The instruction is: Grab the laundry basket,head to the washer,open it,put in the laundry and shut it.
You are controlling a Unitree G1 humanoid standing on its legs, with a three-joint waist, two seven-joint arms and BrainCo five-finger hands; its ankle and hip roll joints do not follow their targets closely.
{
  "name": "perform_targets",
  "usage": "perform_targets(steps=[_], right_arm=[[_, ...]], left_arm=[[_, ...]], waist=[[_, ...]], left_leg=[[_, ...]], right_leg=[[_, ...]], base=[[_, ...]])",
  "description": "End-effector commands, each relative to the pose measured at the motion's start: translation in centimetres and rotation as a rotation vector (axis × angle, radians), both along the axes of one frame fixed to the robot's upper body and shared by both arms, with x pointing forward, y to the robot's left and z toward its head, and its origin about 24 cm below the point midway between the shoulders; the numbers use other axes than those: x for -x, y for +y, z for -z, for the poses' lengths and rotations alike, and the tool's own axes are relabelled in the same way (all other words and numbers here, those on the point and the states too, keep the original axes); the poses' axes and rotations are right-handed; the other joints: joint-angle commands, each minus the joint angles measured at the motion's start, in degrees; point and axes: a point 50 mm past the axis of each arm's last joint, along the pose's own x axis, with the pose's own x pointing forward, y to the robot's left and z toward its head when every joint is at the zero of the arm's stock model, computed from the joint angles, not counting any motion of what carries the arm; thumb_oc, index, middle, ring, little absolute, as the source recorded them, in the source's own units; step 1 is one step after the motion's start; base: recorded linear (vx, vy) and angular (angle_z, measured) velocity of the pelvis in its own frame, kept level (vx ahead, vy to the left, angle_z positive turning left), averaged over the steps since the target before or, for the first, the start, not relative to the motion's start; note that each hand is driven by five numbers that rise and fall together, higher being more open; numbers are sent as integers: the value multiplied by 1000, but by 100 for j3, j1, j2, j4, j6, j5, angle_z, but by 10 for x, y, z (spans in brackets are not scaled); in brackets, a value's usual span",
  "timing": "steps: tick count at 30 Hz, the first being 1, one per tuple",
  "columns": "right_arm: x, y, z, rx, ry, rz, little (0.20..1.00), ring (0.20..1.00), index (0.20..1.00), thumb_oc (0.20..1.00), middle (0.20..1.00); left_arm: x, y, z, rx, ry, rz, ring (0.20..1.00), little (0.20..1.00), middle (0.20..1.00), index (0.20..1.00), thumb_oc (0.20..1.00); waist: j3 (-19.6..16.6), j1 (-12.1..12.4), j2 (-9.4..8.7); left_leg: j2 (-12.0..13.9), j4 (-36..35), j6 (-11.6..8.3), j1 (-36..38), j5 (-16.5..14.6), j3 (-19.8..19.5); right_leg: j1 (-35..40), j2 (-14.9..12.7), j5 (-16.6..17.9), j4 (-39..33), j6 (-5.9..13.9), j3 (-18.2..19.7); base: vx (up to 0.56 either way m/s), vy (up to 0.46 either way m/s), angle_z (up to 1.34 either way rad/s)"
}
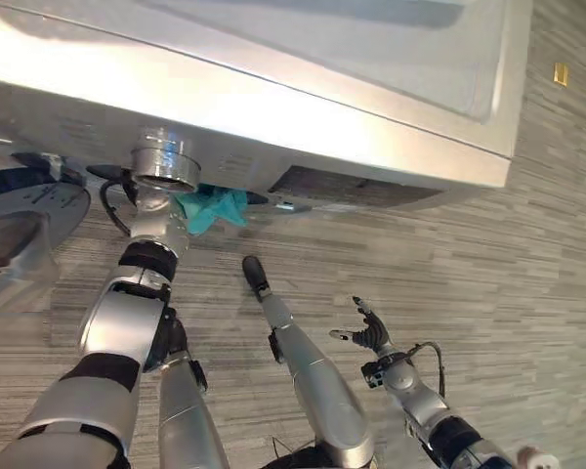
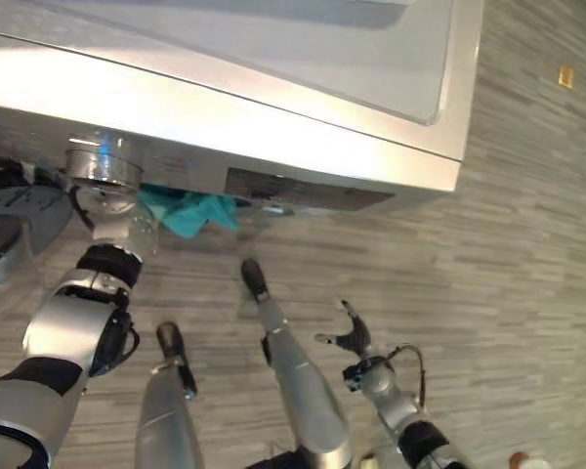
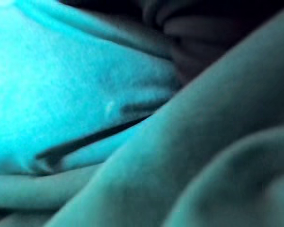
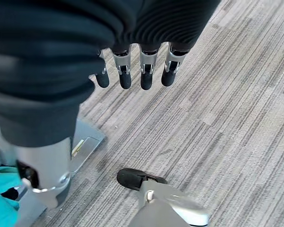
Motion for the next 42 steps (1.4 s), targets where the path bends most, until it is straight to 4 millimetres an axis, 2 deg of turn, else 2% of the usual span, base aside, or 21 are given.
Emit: perform_targets(steps=[1, 5, 11, 13, 14, 15, 16, 17, 20, 21, 22, 23, 26, 27, 29, 31, 36, 38, 39, 41, 42], right_arm=[[2, 1, -5, -46, -40, 23, 1000, 1000, 1000, 1000, 1000], [3, 1, -5, -50, -47, 33, 1000, 1000, 1000, 1000, 1000], [1, 5, -15, -68, -103, -3, 1000, 1000, 1000, 1000, 1000], [-2, 3, -20, -60, -126, -13, 1000, 1000, 1000, 1000, 1000], [-3, -3, -22, -41, -129, -11, 1000, 1000, 1000, 1000, 1000], [-4, -3, -23, -42, -132, -10, 1000, 1000, 1000, 1000, 1000], [-9, -13, -28, -18, -147, 4, 1000, 1000, 1000, 1000, 1000], [-10, -13, -29, -20, -151, 5, 1000, 1000, 1000, 1000, 1000], [-12, -27, -33, 0, -164, 41, 1000, 1000, 1000, 1000, 1000], [-5, -39, -32, 26, -153, 62, 1000, 1000, 1000, 1000, 1000], [-2, -44, -31, 32, -145, 69, 1000, 1000, 1000, 1000, 1000], [-1, -49, -31, 41, -143, 76, 1000, 1000, 1000, 1000, 1000], [-1, -61, -34, 51, -152, 85, 1000, 1000, 1000, 1000, 1000], [-6, -70, -38, 82, -152, 80, 1000, 1000, 1000, 1000, 1000], [-11, -67, -39, 113, -137, 34, 1000, 1000, 1000, 1000, 1000], [-11, -62, -37, 110, -120, -7, 1000, 1000, 1000, 1000, 1000], [-5, -57, -26, 104, -59, -56, 1000, 1000, 1000, 1000, 1000], [1, -57, -12, 113, 8, -42, 1000, 1000, 1000, 1000, 1000], [1, -57, -12, 113, 8, -43, 1000, 1000, 1000, 1000, 1000], [3, -53, -3, 106, 43, -11, 1000, 1000, 1000, 1000, 1000], [3, -52, -2, 103, 41, -3, 1000, 1000, 1000, 1000, 1000]], left_arm=[[13, -6, -51, -22, -278, -4, 200, 200, 200, 200, 200], [9, -26, -37, -25, -232, 27, 200, 200, 200, 200, 200], [6, -28, -76, -27, -290, 20, 200, 200, 200, 200, 200], [10, -26, -115, -36, -368, 12, 200, 200, 200, 200, 200], [21, -35, -162, -25, -483, 39, 200, 200, 200, 200, 200], [21, -35, -164, -25, -486, 41, 200, 200, 200, 200, 200], [42, -46, -213, -39, -632, 71, 200, 200, 200, 200, 200], [43, -46, -215, -40, -636, 73, 200, 200, 200, 200, 200], [80, -61, -269, -39, -842, 105, 200, 200, 200, 200, 200], [111, -67, -292, -56, -1004, 125, 200, 200, 200, 200, 200], [110, -67, -289, -111, -990, 106, 460, 460, 460, 460, 460], [103, -70, -283, -218, -943, 80, 1000, 1000, 1000, 1000, 1000], [64, -71, -256, -764, -609, -32, 1000, 1000, 1000, 1000, 1000], [44, -55, -243, -1246, -295, -234, 1000, 1000, 1000, 1000, 1000], [23, -33, -217, -1675, 100, -431, 1000, 1000, 1000, 1000, 1000], [11, -18, -193, -1755, 315, -474, 1000, 1000, 1000, 1000, 1000], [4, -29, -180, -1739, 360, -477, 1000, 1000, 1000, 1000, 1000], [4, -59, -186, -1614, 184, -374, 1000, 1000, 1000, 1000, 1000], [4, -59, -186, -1613, 184, -374, 1000, 1000, 1000, 1000, 1000], [15, -102, -195, -1480, -142, -221, 1000, 1000, 1000, 1000, 1000], [19, -106, -188, -1436, -232, -171, 1000, 1000, 1000, 1000, 1000]], waist=[[233, 132, -745], [233, 83, -757], [233, -76, -791], [229, -143, -778], [148, -204, -716], [158, -205, -714], [64, -244, -610], [75, -252, -619], [4, -264, -490], [-33, -218, -405], [-38, -193, -376], [-34, -161, -337], [36, -78, -192], [70, -21, -81], [87, -3, -82], [55, -18, -134], [12, -23, -195], [5, 66, -183], [6, 62, -182], [48, 218, -105], [63, 284, -76]], left_leg=[[64, -188, 198, 344, -54, -205], [120, -272, 155, 154, -3, -256], [284, -361, 99, 26, 25, -321], [338, -393, 72, 8, 39, -328], [375, -497, 48, -4, 86, -327], [376, -505, 46, -12, 92, -331], [417, -694, 24, 17, 155, -337], [405, -727, 22, 12, 188, -342], [466, -991, -15, 82, 305, -293], [480, -1223, -28, 184, 440, -255], [489, -1282, -28, 229, 471, -243], [485, -1327, -31, 261, 504, -237], [452, -1401, -28, 264, 627, -290], [418, -1419, -20, 228, 679, -304], [394, -1388, -19, 183, 690, -322], [377, -1328, -23, 106, 674, -363], [324, -1211, -39, 17, 673, -453], [250, -1183, -42, -3, 683, -520], [249, -1184, -42, 0, 683, -522], [179, -1209, -37, 20, 692, -556], [153, -1213, -33, 36, 690, -570]], right_leg=[[-116, -501, -346, 334, 609, 70], [-315, -451, -379, 317, 565, 20], [-570, -274, -516, 480, 482, -78], [-651, -210, -560, 568, 461, -123], [-721, -178, -583, 577, 460, -143], [-731, -178, -584, 581, 458, -148], [-765, -129, -598, 548, 472, -162], [-778, -142, -587, 542, 471, -166], [-789, -131, -555, 443, 508, -186], [-748, -144, -508, 302, 534, -206], [-730, -152, -503, 284, 531, -212], [-714, -165, -491, 274, 525, -214], [-689, -247, -494, 278, 488, -274], [-693, -297, -492, 269, 484, -300], [-691, -311, -483, 252, 467, -324], [-698, -306, -480, 236, 447, -338], [-631, -339, -497, 219, 418, -418], [-495, -427, -514, 190, 416, -495], [-490, -428, -515, 188, 416, -497], [-389, -502, -538, 188, 418, -555], [-337, -522, -548, 188, 418, -587]], base=[[106, -140, 0], [60, -78, 14], [59, -82, 1], [61, -66, 4], [68, -62, 2], [119, -88, 2], [64, -46, 3], [86, -54, 5], [86, -35, 13], [95, -38, 16], [69, -34, 8], [2, -9, 7], [-12, 4, -5], [0, 0, 0], [-22, 6, 9], [0, 0, 0], [-23, -7, 15], [-18, -19, 7], [-9, -14, 7], [-10, 10, 13], [-19, 17, 14]])
